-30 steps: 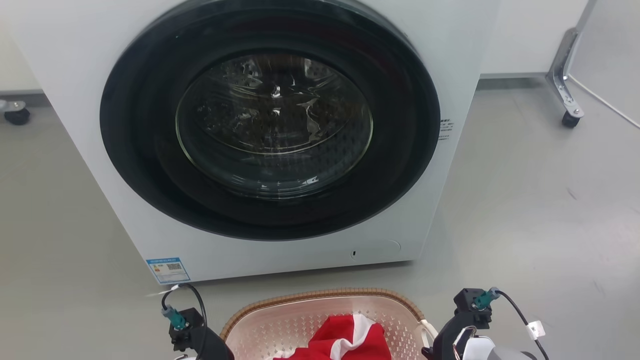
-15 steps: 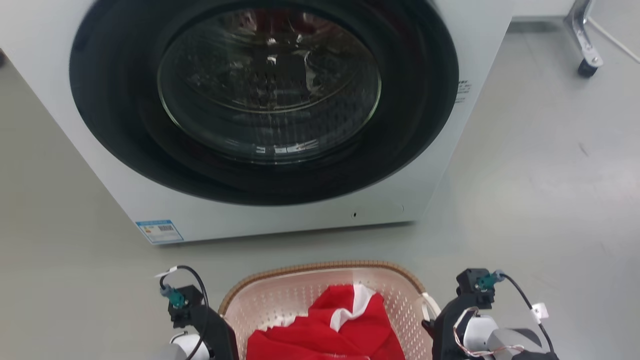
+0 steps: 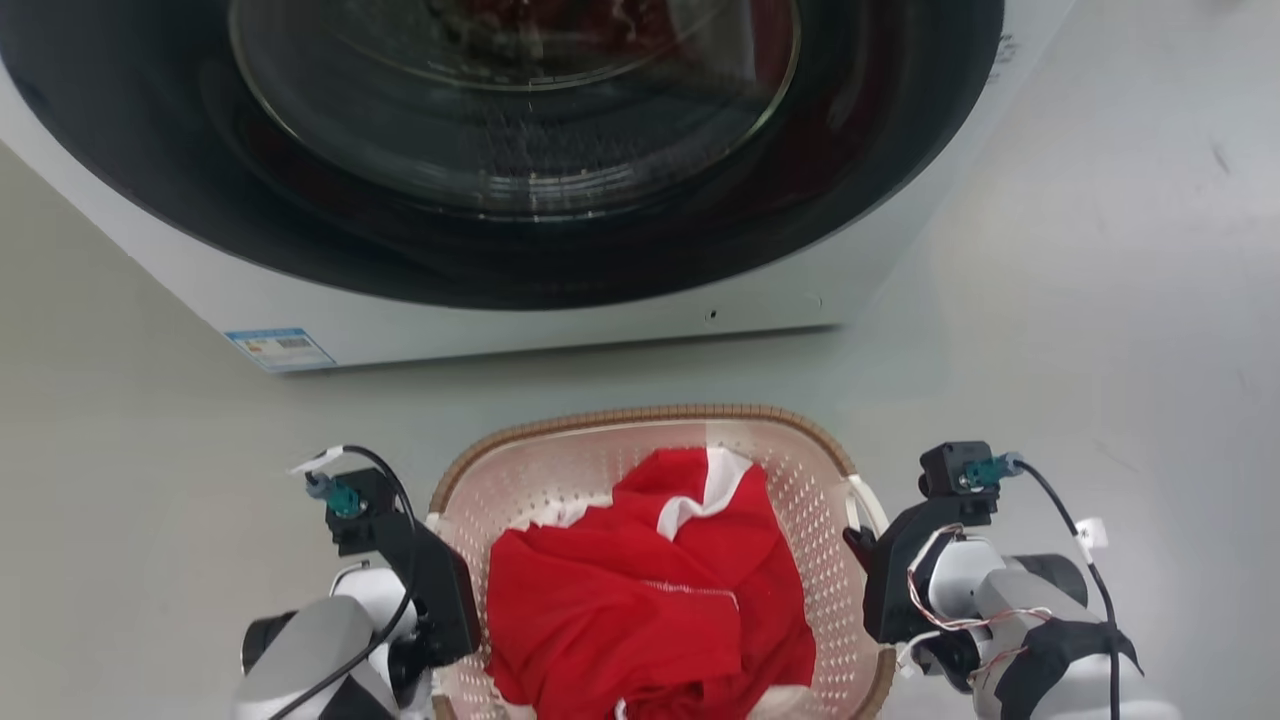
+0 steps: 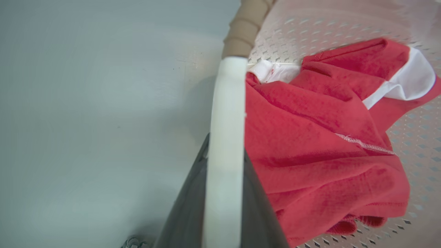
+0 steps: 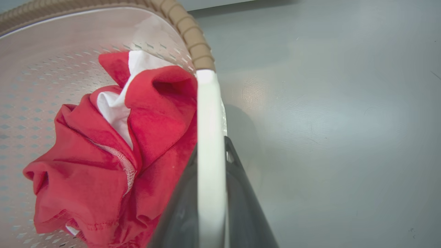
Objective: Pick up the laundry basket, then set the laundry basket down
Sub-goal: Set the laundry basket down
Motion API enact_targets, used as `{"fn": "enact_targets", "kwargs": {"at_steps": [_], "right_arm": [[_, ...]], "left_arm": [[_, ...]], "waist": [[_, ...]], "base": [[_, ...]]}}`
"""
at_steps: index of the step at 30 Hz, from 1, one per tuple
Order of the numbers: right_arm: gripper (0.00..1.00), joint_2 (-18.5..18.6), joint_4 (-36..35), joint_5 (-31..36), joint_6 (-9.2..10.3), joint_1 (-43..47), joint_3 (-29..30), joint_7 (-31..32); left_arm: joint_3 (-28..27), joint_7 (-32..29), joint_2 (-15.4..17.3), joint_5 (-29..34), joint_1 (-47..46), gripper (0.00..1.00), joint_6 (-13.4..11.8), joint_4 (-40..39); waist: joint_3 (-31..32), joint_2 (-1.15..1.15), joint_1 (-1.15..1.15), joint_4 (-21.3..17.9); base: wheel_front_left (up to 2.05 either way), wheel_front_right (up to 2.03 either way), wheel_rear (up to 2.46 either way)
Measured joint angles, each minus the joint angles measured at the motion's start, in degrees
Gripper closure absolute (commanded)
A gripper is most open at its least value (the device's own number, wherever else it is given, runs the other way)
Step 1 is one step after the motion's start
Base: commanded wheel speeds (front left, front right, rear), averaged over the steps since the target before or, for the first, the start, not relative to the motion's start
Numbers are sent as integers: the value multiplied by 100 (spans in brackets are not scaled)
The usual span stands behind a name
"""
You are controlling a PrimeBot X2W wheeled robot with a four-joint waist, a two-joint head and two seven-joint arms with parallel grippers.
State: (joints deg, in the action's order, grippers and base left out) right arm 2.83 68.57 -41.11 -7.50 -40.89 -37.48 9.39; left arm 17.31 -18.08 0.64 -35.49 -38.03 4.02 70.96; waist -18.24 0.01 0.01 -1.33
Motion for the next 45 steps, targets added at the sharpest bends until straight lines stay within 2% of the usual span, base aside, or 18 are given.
{"fn": "enact_targets", "kwargs": {"at_steps": [27,37,45], "right_arm": [[100,170,-142,356,245,-1321,-60,-1017],[100,174,-92,444,303,-1512,-88,-1356],[100,175,-52,494,449,-1663,-71,-1661]], "left_arm": [[-10,899,123,131,-1345,100,-64,-338],[-3,1267,122,182,-1486,100,-65,-310],[29,1584,115,302,-1684,100,-66,-302]], "waist": [[-2329,0,0,102],[-2840,0,-1,148],[-3101,0,-1,168]], "base": [[0,0,0],[0,0,0],[0,0,0]]}}
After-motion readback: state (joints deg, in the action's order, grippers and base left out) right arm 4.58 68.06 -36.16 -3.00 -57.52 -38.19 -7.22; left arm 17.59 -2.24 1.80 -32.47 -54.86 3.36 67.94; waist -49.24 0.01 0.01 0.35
